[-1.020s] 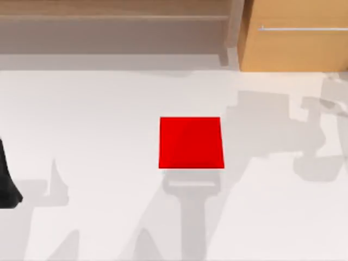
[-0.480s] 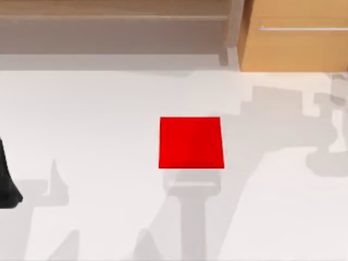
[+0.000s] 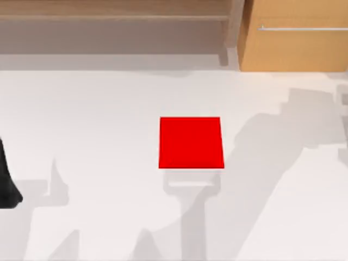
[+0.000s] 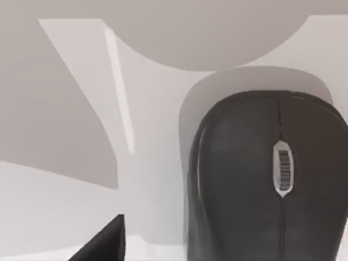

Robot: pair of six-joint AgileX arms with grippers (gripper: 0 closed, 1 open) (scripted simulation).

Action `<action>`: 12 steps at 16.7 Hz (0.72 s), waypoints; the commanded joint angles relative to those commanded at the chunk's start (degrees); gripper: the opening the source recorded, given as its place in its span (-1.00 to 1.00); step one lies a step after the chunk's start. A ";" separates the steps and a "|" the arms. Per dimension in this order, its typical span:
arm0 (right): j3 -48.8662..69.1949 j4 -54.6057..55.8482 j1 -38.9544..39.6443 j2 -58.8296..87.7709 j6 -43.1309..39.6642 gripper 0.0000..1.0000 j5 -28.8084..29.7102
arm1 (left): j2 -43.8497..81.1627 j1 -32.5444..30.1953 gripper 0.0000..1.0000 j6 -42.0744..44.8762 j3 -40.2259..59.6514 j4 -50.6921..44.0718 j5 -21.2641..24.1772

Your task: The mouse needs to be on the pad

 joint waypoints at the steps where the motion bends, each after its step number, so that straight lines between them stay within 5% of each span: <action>1: -1.55 1.97 -0.01 0.62 -0.01 1.00 0.01 | 0.00 0.00 1.00 0.00 0.00 0.00 0.00; 7: -3.60 4.30 -0.04 1.48 -0.04 1.00 0.01 | 0.00 0.00 1.00 0.00 0.00 0.00 0.00; 12: -3.60 4.30 -0.04 1.48 -0.04 0.25 0.01 | 0.00 0.00 1.00 0.00 0.00 0.00 0.00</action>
